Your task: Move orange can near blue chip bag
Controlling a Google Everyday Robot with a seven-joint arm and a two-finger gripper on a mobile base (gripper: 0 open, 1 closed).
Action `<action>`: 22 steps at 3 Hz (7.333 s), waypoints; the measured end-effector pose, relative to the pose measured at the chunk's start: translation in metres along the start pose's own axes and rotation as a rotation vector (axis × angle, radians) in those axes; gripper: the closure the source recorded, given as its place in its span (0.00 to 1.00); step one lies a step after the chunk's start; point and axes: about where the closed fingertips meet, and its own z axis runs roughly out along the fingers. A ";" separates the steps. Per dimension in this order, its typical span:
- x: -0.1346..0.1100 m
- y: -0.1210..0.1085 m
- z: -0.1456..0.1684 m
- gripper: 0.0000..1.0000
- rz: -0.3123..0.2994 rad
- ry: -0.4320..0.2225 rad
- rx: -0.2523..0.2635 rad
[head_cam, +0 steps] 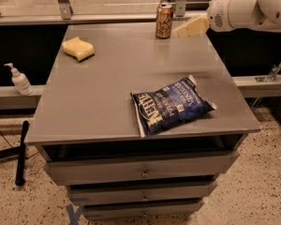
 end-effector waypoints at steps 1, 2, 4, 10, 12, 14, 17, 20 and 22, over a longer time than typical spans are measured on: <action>0.000 0.000 0.000 0.00 0.000 0.000 0.000; -0.004 0.004 0.003 0.00 -0.012 -0.020 -0.018; -0.002 0.003 0.058 0.00 -0.025 -0.145 -0.107; 0.007 -0.042 0.158 0.00 0.033 -0.113 0.047; 0.009 -0.042 0.181 0.18 0.081 -0.119 0.039; 0.009 -0.054 0.181 0.64 0.095 -0.138 0.075; -0.020 -0.033 0.125 1.00 0.116 -0.159 -0.041; 0.004 0.017 0.056 1.00 0.176 -0.106 -0.216; 0.031 0.047 0.031 1.00 0.148 0.007 -0.312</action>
Offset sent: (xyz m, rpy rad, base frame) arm 0.0002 0.0082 0.0079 0.0167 -0.0391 0.0525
